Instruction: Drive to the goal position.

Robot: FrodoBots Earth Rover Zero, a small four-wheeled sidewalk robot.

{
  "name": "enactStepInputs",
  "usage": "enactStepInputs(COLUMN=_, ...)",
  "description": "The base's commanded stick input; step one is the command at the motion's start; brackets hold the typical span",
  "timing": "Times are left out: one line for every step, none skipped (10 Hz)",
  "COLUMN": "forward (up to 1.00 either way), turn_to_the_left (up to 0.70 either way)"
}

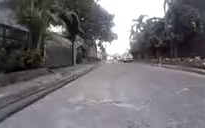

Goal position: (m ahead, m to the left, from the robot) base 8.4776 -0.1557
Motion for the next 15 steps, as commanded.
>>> enactStepInputs(forward=1.00, turn_to_the_left=-0.28)
enactStepInputs(forward=1.00, turn_to_the_left=-0.28)
enactStepInputs(forward=1.00, turn_to_the_left=-0.28)
enactStepInputs(forward=1.00, turn_to_the_left=-0.28)
enactStepInputs(forward=1.00, turn_to_the_left=-0.28)
enactStepInputs(forward=1.00, turn_to_the_left=-0.21)
enactStepInputs(forward=1.00, turn_to_the_left=0.12)
enactStepInputs(forward=1.00, turn_to_the_left=0.12)
enactStepInputs(forward=1.00, turn_to_the_left=0.12)
enactStepInputs(forward=1.00, turn_to_the_left=0.12)
enactStepInputs(forward=1.00, turn_to_the_left=0.12)
enactStepInputs(forward=1.00, turn_to_the_left=0.12)
enactStepInputs(forward=1.00, turn_to_the_left=0.12)
enactStepInputs(forward=1.00, turn_to_the_left=0.12)
enactStepInputs(forward=1.00, turn_to_the_left=0.12)
